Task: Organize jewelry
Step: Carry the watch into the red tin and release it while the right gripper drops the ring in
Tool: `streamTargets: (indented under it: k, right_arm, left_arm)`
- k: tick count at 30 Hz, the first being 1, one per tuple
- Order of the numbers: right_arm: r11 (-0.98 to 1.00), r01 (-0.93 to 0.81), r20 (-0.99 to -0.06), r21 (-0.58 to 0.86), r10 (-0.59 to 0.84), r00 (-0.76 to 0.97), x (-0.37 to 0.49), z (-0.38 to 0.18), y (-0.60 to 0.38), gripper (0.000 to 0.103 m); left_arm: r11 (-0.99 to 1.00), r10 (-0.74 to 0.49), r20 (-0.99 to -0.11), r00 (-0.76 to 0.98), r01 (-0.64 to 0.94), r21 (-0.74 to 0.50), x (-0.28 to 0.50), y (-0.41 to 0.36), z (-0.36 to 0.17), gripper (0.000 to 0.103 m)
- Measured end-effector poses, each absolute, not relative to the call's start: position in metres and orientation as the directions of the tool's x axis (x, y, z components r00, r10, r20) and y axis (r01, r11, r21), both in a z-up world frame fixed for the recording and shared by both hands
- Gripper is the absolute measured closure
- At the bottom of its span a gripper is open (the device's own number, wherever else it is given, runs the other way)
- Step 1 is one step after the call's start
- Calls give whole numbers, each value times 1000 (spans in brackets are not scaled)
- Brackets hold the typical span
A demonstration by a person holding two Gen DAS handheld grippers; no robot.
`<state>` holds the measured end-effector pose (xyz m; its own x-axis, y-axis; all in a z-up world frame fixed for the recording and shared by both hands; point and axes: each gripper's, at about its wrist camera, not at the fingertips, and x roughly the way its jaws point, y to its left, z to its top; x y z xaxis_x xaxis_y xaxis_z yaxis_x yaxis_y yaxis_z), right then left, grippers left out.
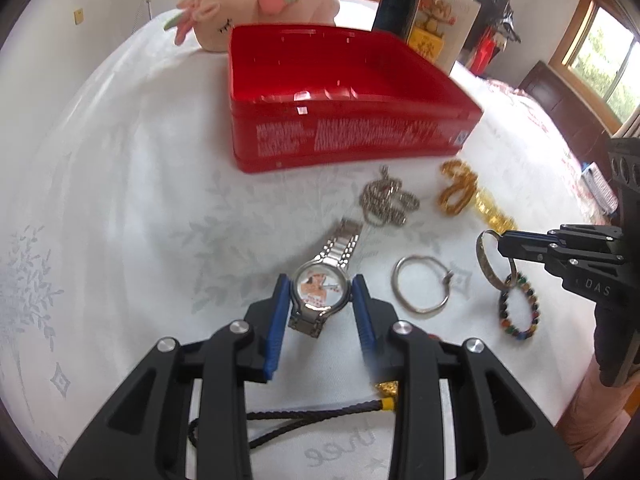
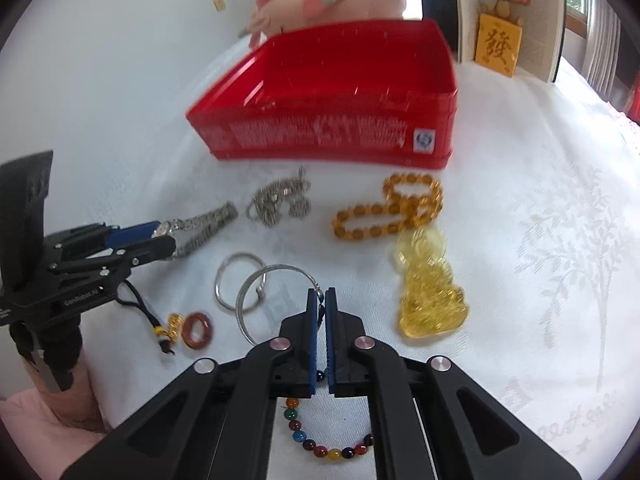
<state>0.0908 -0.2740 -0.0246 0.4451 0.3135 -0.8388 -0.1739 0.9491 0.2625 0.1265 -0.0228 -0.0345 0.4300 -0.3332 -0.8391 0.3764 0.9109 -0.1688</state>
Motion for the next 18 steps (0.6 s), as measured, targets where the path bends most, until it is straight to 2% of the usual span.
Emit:
streamTargets:
  k: [18]
  right_arm:
    - [952,-159,-787,262,306,535,127,26,-286,100]
  left_arm:
    - [900,-385,-723,574,408,-155,139,-26,56,73]
